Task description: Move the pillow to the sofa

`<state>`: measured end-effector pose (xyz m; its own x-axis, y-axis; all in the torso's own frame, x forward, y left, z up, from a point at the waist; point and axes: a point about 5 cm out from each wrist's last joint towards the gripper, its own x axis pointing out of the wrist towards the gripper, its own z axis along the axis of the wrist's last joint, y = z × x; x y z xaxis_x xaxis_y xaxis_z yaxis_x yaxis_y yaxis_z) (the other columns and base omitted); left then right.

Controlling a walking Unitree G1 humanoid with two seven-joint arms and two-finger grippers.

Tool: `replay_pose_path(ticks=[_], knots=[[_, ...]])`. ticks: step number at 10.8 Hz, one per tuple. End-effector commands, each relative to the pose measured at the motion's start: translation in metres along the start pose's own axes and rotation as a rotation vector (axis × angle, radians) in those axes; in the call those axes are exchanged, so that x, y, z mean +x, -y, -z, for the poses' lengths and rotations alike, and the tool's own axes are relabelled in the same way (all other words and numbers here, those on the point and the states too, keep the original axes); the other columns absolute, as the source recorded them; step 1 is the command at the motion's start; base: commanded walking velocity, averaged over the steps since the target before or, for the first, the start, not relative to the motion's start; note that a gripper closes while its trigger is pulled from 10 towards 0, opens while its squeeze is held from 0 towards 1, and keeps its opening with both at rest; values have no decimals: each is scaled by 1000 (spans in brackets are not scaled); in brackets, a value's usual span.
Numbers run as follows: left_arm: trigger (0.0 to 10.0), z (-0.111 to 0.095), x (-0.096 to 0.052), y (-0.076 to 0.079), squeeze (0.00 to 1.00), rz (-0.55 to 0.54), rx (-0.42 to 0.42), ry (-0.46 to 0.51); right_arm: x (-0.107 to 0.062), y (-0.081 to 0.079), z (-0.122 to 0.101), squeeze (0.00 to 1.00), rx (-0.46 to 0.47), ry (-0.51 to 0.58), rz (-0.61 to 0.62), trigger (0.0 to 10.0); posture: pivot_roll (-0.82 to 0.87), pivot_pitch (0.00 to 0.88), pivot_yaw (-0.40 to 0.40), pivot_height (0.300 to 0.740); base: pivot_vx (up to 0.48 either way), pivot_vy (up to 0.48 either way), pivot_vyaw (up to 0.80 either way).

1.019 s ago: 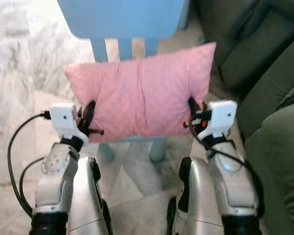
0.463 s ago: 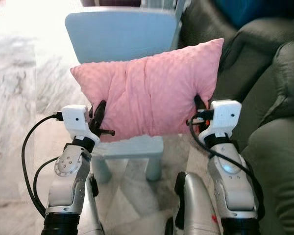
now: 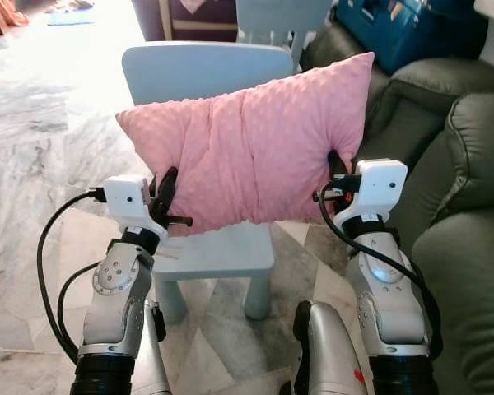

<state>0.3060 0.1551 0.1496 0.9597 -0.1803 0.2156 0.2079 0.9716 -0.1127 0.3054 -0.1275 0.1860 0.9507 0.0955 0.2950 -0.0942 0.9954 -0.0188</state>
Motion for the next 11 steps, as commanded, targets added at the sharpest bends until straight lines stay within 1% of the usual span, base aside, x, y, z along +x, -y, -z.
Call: replay_pose_path(ticks=[1, 5, 8, 11], knots=[[0, -3, 4, 4, 0, 22, 8, 19, 5, 3, -7, 0, 10, 38, 13, 0, 41, 0, -78, 489, 0, 0, 0], [0, -3, 4, 2, 0, 17, 7, 21, 8, 3, -8, 0, 10, 47, 19, 0, 36, 0, -78, 535, 0, 0, 0], [0, -1, 4, 4, 0, 18, 2, 18, 9, 3, -9, 0, 15, 53, 23, 0, 29, 0, -70, 559, 0, 0, 0], [0, -1, 6, 6, 0, 26, -3, 16, 11, 3, -11, 0, 23, 63, 35, 0, 19, 9, -59, 594, 0, 0, 0]])
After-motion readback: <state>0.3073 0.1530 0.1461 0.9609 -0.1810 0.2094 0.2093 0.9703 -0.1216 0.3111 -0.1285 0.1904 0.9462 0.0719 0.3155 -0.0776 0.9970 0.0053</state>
